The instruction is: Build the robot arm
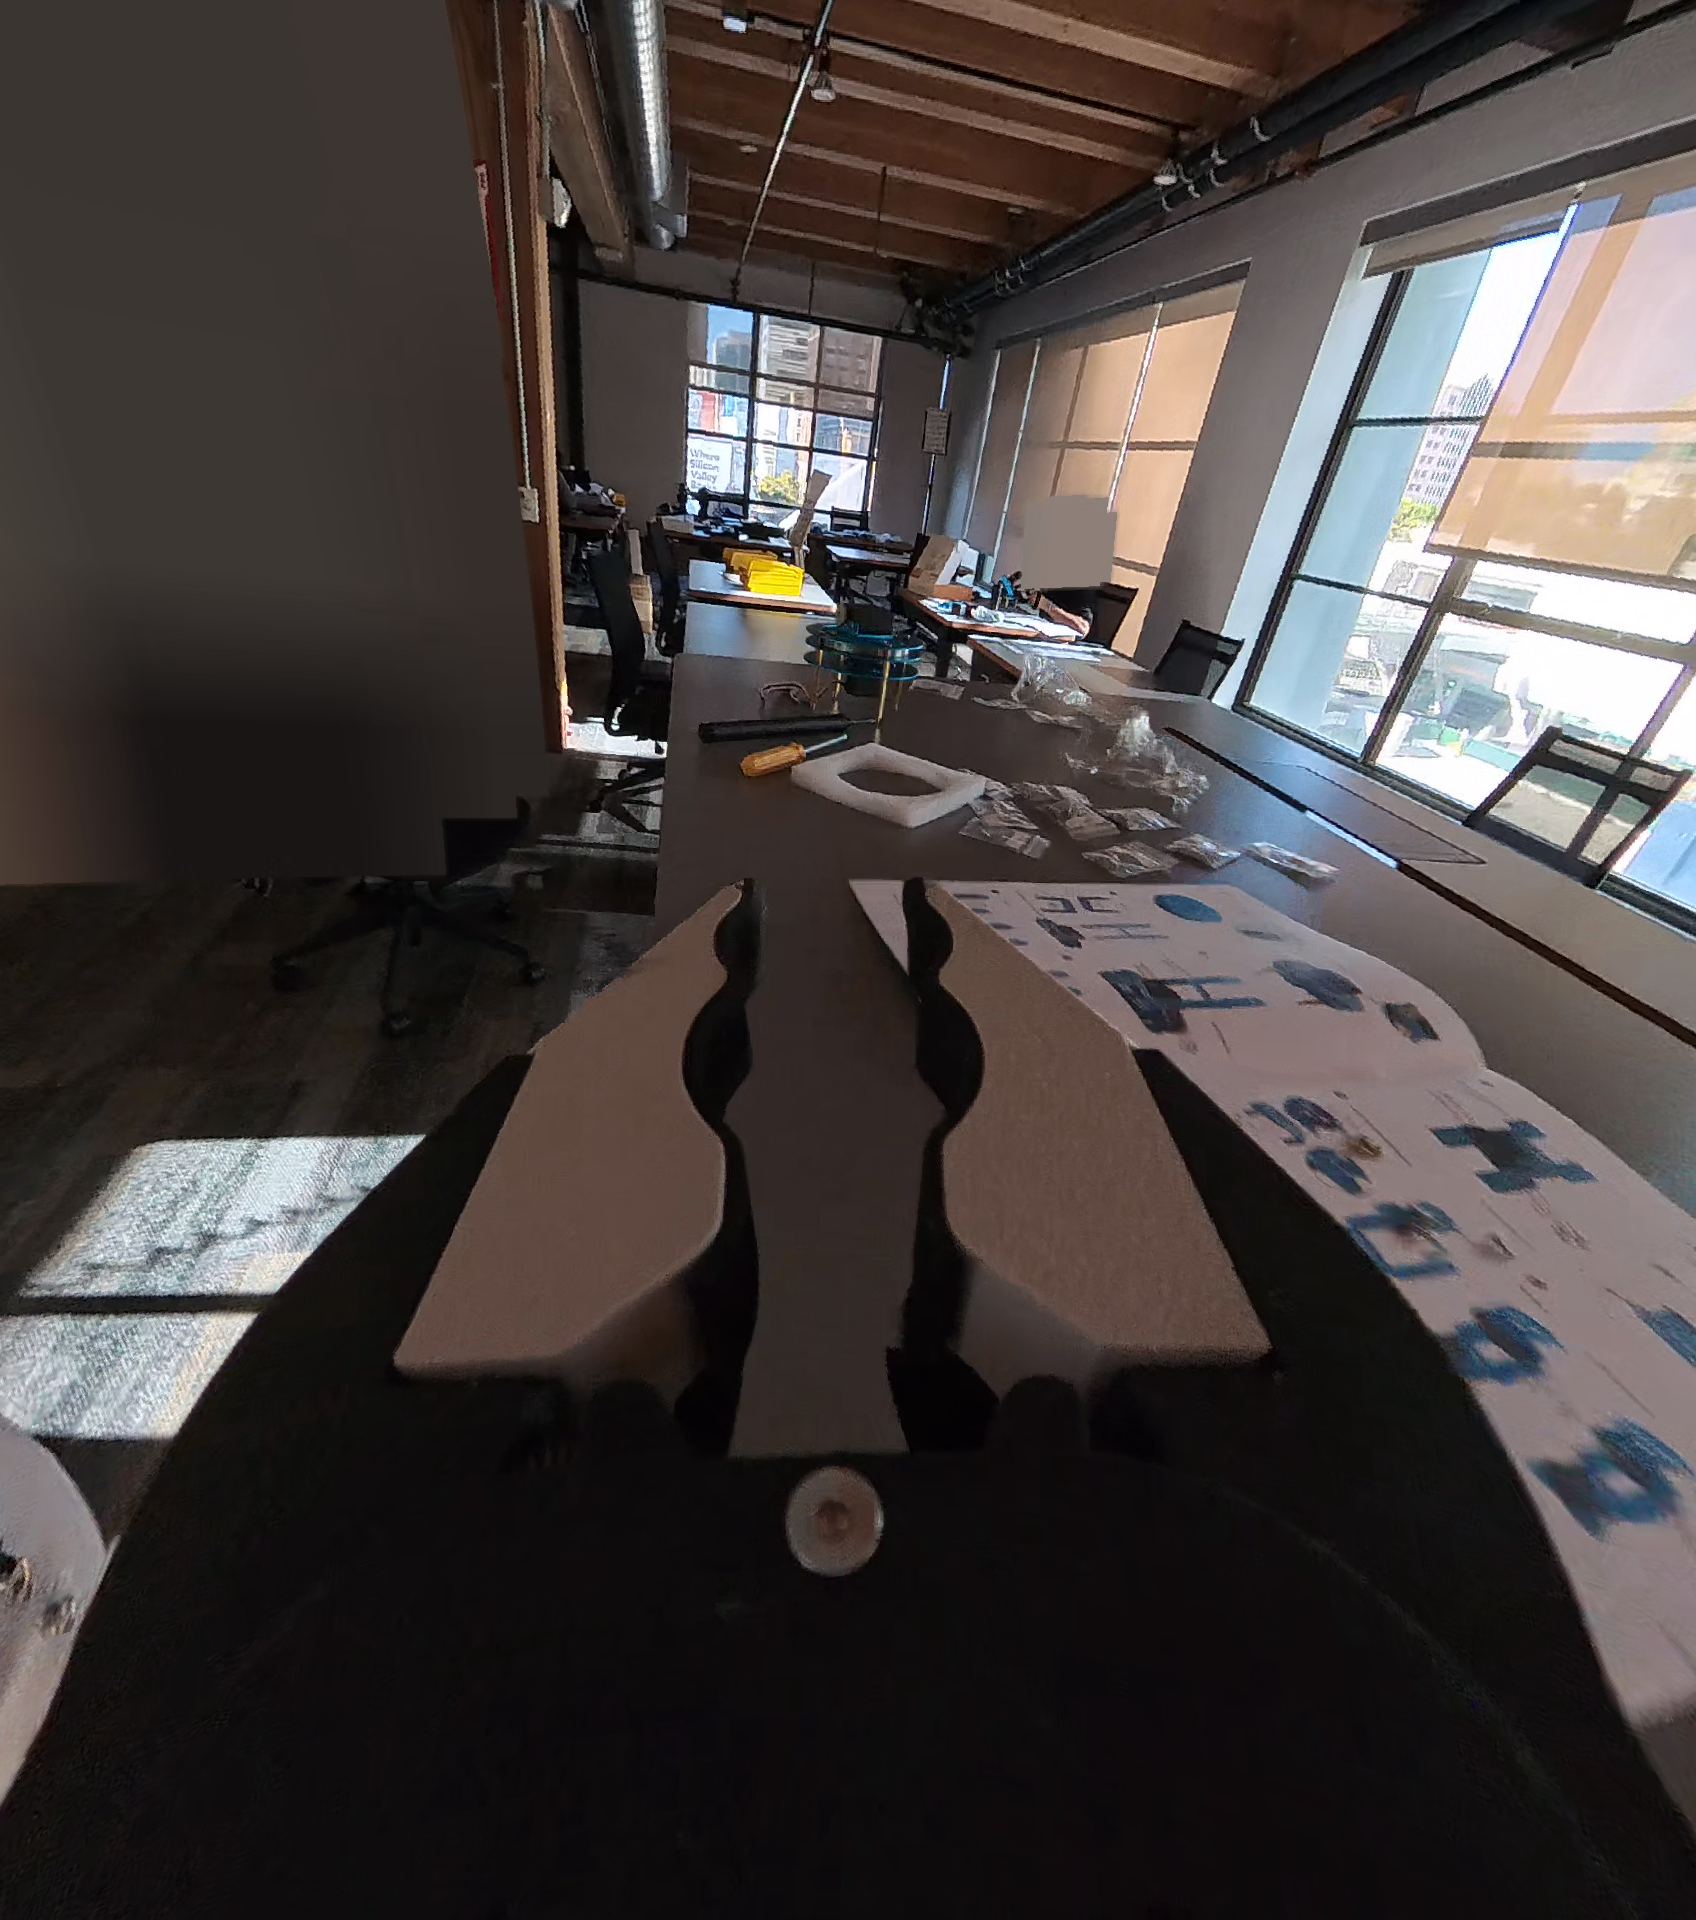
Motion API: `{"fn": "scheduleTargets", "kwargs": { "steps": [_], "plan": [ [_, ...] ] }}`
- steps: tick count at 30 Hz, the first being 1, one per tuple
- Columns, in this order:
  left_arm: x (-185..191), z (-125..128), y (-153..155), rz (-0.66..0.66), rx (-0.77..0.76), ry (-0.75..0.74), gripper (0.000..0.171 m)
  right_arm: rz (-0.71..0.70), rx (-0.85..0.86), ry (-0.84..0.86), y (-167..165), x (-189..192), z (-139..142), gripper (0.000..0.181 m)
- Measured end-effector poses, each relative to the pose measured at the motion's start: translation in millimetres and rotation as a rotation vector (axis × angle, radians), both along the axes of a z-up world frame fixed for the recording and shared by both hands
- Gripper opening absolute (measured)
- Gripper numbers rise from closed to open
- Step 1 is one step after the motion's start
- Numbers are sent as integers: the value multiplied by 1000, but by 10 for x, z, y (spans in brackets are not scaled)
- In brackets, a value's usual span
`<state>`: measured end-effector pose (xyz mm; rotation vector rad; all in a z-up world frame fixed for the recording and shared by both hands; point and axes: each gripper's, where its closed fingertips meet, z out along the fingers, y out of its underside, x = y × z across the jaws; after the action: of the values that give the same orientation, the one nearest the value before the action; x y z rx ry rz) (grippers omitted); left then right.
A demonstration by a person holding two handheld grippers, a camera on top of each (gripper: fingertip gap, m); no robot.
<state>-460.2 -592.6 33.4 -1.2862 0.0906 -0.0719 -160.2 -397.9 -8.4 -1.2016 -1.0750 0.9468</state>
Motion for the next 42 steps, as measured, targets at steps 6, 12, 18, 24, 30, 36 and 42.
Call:
{"fn": "scheduleTargets", "kwargs": {
  "steps": [6, 12, 18, 24, 30, 36, 42],
  "plan": [
    [-1232, -560, -427, 83, -231, 96, 48, 21, -197, 52, -117, -2432, -194, 30],
    [-2222, -735, -735, 75, -318, 109, 44, -157, -350, -282, 395, -4740, -817, 33],
    [-2757, -846, -675, 16, -320, 128, 44, -417, -343, -585, 815, -4983, -1406, 34],
    [-2622, -912, -243, -193, -289, 121, 41, -468, -395, -616, 885, -4881, -1474, 23],
    [-2132, -962, 352, -574, -275, -104, 32, -424, -99, -493, 401, -4335, -1099, 17],
    [-1192, -517, 750, -1042, -207, -593, 37, -29, -169, 34, -844, -3428, -399, 17],
    [398, 243, 154, -1341, -7, -405, 31, 303, -261, 402, -1795, -2093, 53, 17]
  ]
}}
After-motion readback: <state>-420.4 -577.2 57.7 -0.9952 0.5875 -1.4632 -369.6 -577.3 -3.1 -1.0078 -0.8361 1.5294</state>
